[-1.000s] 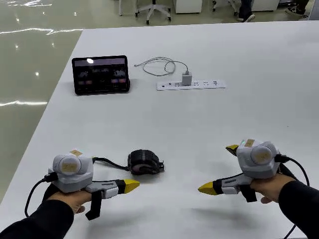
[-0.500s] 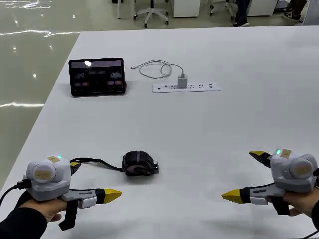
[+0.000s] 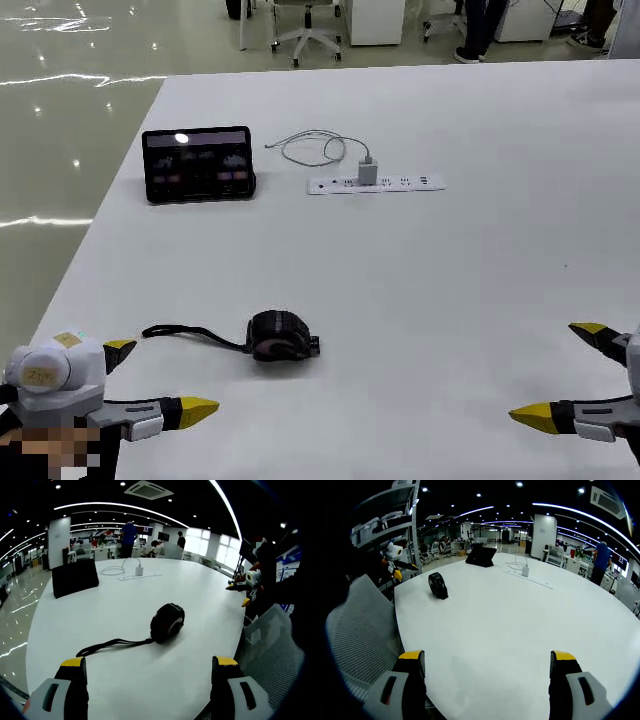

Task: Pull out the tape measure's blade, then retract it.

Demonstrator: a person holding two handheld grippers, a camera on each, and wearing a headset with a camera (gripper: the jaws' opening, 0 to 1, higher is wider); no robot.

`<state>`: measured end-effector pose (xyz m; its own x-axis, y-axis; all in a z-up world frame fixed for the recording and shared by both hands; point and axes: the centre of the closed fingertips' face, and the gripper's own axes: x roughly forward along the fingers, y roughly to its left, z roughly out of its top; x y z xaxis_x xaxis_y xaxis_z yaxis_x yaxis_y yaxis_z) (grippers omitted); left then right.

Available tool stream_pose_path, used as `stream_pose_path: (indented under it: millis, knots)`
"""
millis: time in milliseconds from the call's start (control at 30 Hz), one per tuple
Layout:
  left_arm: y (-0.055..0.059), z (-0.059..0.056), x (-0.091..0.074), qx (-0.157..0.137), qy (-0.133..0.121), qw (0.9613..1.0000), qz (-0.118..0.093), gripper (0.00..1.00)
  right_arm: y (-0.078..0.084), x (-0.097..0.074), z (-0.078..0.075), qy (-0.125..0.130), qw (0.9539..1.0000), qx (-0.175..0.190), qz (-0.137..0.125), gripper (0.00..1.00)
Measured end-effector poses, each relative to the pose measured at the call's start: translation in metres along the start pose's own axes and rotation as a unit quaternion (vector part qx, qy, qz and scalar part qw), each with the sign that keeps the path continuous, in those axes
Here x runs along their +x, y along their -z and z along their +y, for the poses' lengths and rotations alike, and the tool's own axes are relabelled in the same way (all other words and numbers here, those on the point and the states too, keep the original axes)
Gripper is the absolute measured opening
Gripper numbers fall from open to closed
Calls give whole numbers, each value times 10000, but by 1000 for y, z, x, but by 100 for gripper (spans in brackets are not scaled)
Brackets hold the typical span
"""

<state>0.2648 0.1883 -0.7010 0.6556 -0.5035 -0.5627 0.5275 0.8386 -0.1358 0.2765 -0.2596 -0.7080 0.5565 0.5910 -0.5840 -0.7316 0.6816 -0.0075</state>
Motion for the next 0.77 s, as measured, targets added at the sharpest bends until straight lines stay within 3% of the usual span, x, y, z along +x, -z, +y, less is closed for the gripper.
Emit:
stream_pose_path:
  millis: [167, 367, 500, 767]
  knots:
    - [-1, 5, 2, -1, -46, 10000, 52, 100, 8, -13, -3, 148, 9998, 132, -14, 100]
    - [-5, 4, 6, -37, 18, 10000, 90, 100, 15, -11, -4, 139, 9998, 140, 103, 100]
    - [-7, 6, 9, -44, -39, 10000, 42, 100, 10, -8, -3, 96, 9999, 112, 79, 100]
    - [-5, 2, 11, 8, 54, 9999, 143, 100, 3, -2, -3, 10, 10000, 21, 61, 100]
